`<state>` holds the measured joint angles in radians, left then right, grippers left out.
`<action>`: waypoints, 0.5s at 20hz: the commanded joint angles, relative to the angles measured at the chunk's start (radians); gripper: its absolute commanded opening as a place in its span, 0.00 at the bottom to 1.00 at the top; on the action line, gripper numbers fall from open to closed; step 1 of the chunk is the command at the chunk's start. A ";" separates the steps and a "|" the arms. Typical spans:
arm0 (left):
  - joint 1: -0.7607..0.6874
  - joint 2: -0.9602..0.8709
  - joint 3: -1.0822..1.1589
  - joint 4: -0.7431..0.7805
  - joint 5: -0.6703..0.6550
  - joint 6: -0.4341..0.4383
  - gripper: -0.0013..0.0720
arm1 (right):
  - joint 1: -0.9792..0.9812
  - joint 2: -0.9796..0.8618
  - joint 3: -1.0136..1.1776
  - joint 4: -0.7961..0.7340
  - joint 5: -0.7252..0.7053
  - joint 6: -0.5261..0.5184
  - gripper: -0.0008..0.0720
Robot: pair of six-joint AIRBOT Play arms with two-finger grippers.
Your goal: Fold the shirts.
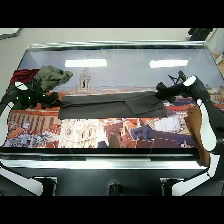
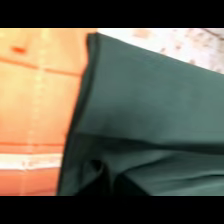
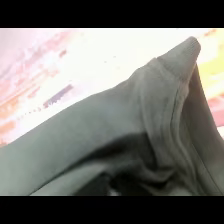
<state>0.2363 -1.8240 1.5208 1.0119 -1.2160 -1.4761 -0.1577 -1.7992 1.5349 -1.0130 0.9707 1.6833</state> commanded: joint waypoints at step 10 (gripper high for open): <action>0.099 0.098 0.193 0.000 -0.173 -0.013 0.97 | -0.257 -0.076 0.146 -0.061 0.368 -0.127 0.98</action>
<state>0.3206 -1.7802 1.6890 1.0126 -1.3602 -1.4895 -0.3668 -1.8362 1.6695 -1.0367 1.2419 1.5360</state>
